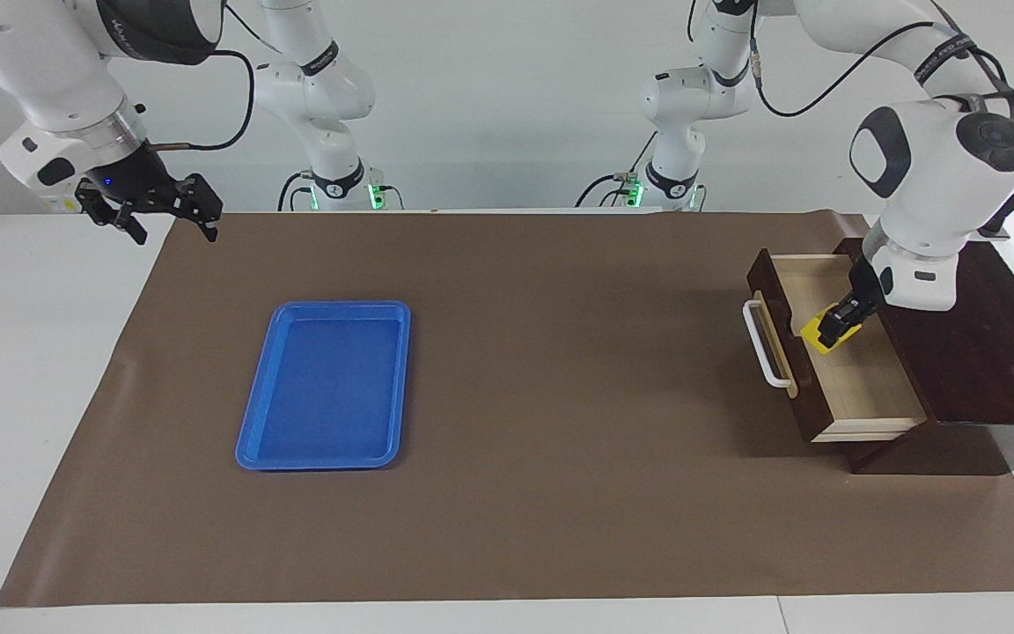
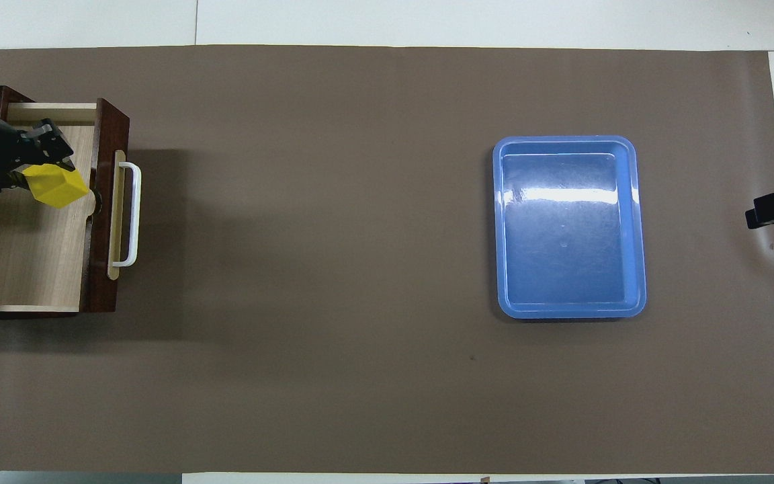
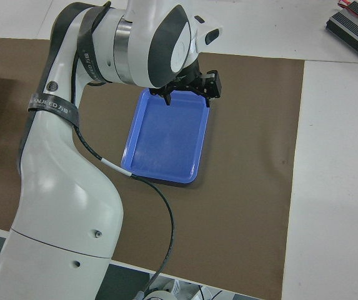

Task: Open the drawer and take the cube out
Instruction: 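Close the left gripper on the yellow cube and lift it out, then carry the cube with the left gripper while the right gripper approaches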

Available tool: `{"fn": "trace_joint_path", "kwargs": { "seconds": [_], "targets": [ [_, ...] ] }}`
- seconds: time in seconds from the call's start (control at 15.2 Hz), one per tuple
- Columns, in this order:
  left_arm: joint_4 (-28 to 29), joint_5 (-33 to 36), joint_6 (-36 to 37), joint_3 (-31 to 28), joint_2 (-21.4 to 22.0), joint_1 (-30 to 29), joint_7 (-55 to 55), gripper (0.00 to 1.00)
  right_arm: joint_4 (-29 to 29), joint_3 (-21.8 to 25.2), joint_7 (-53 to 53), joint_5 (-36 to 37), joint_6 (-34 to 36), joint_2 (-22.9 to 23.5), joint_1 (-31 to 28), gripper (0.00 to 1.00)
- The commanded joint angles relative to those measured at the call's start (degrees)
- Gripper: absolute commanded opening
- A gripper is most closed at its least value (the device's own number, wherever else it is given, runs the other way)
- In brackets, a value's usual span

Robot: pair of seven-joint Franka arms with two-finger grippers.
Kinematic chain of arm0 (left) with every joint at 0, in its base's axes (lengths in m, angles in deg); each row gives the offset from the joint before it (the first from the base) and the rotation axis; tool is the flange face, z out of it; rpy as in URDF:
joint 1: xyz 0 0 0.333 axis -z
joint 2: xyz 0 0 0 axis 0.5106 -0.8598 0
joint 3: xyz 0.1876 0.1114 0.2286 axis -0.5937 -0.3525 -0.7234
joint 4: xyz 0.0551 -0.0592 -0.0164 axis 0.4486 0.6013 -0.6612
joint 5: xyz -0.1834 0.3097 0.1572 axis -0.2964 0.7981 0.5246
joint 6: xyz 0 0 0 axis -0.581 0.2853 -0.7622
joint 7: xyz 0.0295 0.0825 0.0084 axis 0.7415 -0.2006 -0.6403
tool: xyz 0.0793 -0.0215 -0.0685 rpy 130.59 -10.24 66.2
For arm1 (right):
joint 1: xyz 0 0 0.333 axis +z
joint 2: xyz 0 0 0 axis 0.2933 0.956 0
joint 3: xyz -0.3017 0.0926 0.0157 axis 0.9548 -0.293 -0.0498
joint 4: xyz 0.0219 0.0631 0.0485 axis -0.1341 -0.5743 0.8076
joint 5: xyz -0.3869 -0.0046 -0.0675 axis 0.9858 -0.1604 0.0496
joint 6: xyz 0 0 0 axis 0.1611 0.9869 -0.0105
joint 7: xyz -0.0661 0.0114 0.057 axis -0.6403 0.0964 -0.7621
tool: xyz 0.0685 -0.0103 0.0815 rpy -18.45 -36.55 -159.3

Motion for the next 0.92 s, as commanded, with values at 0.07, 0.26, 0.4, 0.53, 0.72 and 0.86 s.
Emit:
{"fn": "trace_joint_path", "kwargs": {
  "seconds": [0.07, 0.26, 0.4, 0.53, 0.72, 0.86],
  "targets": [
    [-5.88, -1.75, 5.58, -0.23, -1.90, 6.93, -15.96, 0.00, -0.55, -0.37, -0.41, -0.94, -0.66, -0.42, -0.68, 1.00],
    [-4.57, -4.39, 3.12, -0.05, -1.20, 12.38, -38.72, 0.00, -0.55, -0.37, -0.33, -1.03, -0.31, -0.42, -0.85, 1.00],
    [-2.81, -4.57, 2.59, -0.05, -0.15, 17.12, -47.54, 0.00, -0.73, -0.37, -0.24, -1.72, 0.04, -0.51, -0.94, 1.00],
    [-1.76, -4.92, 1.28, 0.04, 0.38, 20.73, -55.97, 0.00, -4.57, -0.37, -0.67, -3.30, -0.65, -2.34, -0.68, 1.00],
    [1.22, -7.91, -2.24, 0.04, 1.61, 24.86, -69.16, 0.00, -18.09, -0.98, -16.35, -10.15, -7.94, -8.49, 1.77, 1.00],
    [3.51, -8.00, -6.09, 0.04, 2.58, 28.12, -75.49, 0.00, -23.21, -0.99, -29.53, -13.57, -10.49, -9.56, 7.13, 1.00]
  ]
}}
